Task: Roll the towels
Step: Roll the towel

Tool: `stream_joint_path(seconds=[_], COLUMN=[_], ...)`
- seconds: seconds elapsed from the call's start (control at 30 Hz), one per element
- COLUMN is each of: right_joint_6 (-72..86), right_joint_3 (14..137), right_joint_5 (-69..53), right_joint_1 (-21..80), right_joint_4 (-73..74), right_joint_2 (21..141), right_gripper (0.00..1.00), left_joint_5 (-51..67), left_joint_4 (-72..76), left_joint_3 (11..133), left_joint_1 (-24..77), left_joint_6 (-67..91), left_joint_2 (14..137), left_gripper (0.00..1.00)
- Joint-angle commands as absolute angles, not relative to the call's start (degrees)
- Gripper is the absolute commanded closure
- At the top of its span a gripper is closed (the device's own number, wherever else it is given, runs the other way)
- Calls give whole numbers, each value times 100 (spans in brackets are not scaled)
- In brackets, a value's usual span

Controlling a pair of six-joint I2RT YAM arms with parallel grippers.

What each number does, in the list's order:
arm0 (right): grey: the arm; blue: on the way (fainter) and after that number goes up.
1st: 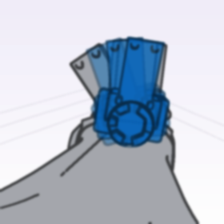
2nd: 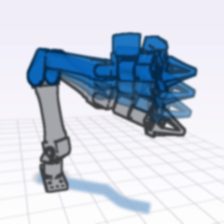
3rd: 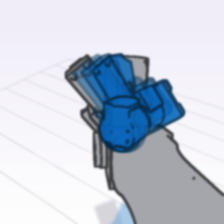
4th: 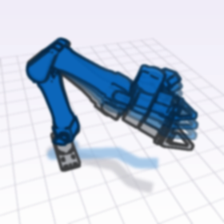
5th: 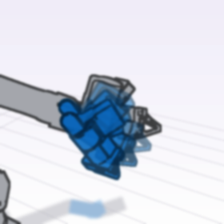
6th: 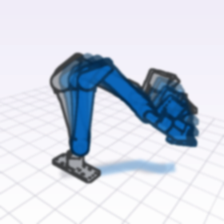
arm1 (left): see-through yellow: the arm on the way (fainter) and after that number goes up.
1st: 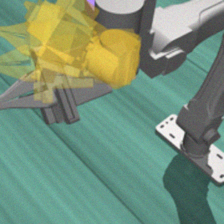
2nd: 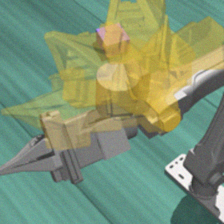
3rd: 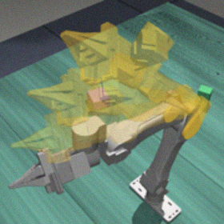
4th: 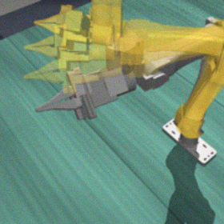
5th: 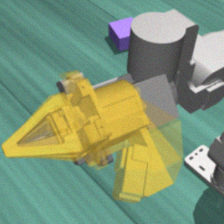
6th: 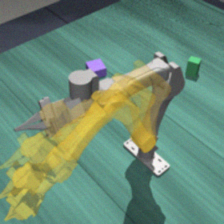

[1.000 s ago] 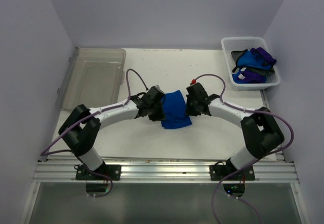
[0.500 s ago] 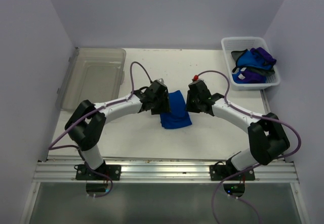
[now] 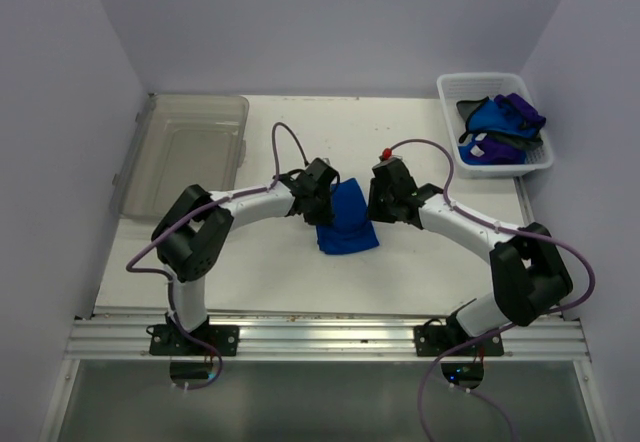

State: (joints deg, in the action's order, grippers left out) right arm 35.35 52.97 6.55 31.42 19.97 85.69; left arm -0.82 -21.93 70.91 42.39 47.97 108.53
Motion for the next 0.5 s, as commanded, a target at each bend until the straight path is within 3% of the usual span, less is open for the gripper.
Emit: stream_joint_path(seconds=[0.0,0.07,0.47], right_joint_6=[3454,3437,3129], right_joint_3=[5273,5282,5537], right_joint_5=[765,756,580], right_joint_1=[3111,3120,3111], right_joint_4=[2048,2057,2188], right_joint_2=[8358,8376,8560], right_gripper=[71,71,66], left_joint_5=[-167,-106,-193], left_joint_4=[-2171,-2136,-2294], left_joint_3=[7216,7163,6873], left_joint_1=[4201,4201,4201], left_joint_6=[4729,4728,4825], left_joint_2=[10521,10398,9844], left_gripper=[90,100,100])
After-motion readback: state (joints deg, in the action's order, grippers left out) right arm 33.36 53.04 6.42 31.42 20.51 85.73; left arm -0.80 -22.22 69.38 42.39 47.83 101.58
